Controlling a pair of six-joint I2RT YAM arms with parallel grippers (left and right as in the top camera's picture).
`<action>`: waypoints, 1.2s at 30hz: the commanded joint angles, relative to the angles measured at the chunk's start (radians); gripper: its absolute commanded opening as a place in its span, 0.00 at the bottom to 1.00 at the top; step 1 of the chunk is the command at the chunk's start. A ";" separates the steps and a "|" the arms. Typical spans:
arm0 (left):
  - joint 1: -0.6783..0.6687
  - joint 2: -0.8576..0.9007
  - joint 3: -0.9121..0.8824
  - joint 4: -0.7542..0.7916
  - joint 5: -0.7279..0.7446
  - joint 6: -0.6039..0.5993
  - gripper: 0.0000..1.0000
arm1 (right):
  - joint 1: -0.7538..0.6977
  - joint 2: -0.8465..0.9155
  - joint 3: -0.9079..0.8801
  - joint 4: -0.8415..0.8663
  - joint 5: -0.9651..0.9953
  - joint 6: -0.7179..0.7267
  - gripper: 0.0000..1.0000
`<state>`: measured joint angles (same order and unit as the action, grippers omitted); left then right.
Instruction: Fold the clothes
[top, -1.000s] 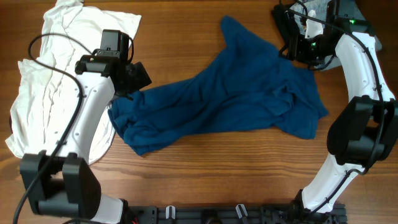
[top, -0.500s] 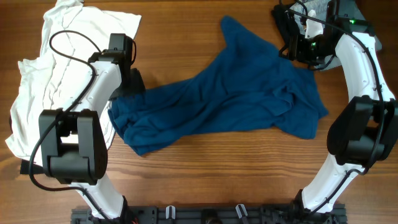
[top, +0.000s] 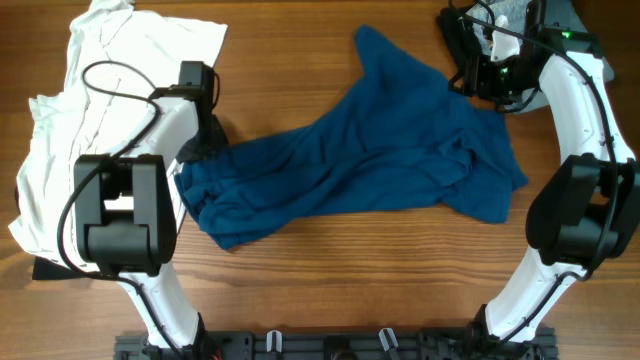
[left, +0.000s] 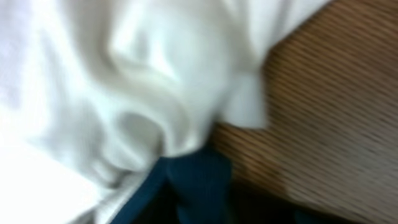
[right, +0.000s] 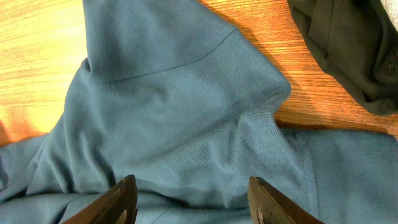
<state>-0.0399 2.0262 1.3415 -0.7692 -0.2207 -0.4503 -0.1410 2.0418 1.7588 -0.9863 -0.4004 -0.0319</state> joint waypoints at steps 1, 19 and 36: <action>0.029 0.010 0.029 -0.065 -0.003 -0.090 0.04 | -0.002 -0.024 0.021 -0.001 -0.016 -0.013 0.58; 0.049 -0.048 0.622 -0.475 0.025 -0.051 0.04 | 0.171 0.030 0.021 0.460 0.111 0.017 0.63; 0.048 -0.048 0.622 -0.486 0.026 -0.052 0.04 | 0.222 0.348 0.021 0.754 0.119 0.169 0.66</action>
<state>0.0006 1.9949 1.9480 -1.2518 -0.1745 -0.5137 0.0818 2.3413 1.7714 -0.2550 -0.2905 0.0887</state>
